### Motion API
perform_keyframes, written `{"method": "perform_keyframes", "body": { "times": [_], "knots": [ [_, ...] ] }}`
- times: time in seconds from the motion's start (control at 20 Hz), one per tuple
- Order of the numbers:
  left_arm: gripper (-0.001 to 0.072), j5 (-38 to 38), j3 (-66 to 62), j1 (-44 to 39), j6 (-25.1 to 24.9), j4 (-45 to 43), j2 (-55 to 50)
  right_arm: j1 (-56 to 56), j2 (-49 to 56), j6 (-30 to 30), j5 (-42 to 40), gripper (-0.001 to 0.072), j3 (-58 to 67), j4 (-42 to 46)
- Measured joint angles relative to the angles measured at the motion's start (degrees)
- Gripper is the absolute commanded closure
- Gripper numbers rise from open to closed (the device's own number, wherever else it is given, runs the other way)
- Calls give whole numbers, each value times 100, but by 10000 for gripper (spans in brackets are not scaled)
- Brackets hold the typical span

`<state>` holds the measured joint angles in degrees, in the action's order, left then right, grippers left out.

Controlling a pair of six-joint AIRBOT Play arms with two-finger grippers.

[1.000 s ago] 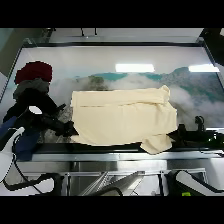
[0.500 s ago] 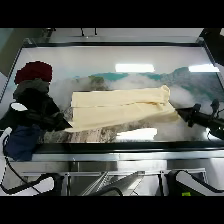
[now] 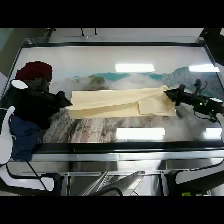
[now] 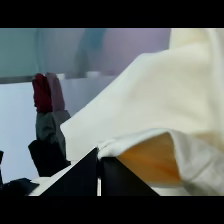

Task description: Fold the shirts.

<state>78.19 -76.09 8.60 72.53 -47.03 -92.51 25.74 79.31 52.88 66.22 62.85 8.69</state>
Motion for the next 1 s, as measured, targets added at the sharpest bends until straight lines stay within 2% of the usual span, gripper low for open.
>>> {"method": "perform_keyframes", "body": {
  "times": [0.15,0.2,0.25,0.3,0.35,0.4,0.6,0.75,1.0],
  "knots": [
    [689,-114,-608,-203,20,-155,-684,-96,514,-332,-177,679,199,-37],
    [688,-168,-800,-249,42,-184,-874,-103,592,-463,-225,509,238,-39],
    [635,-188,-988,-282,63,-208,-1040,-98,640,-610,-267,419,289,-39],
    [268,-179,-1156,-299,125,-234,-1167,-68,654,-723,-267,391,358,-31],
    [2,-170,-1307,-306,205,-247,-1261,-2,649,-807,-240,202,470,39],
    [0,-140,-1467,-291,293,-254,-1335,81,625,-841,-201,50,605,199],
    [0,109,-2122,-153,542,-289,-1460,402,546,-424,-87,14,1231,1421],
    [1,413,-2645,-96,732,-286,-1488,428,638,-184,70,14,1432,2105],
    [1,758,-3211,-199,960,-284,-1499,151,1016,-151,551,15,1532,2385]
  ]
}}
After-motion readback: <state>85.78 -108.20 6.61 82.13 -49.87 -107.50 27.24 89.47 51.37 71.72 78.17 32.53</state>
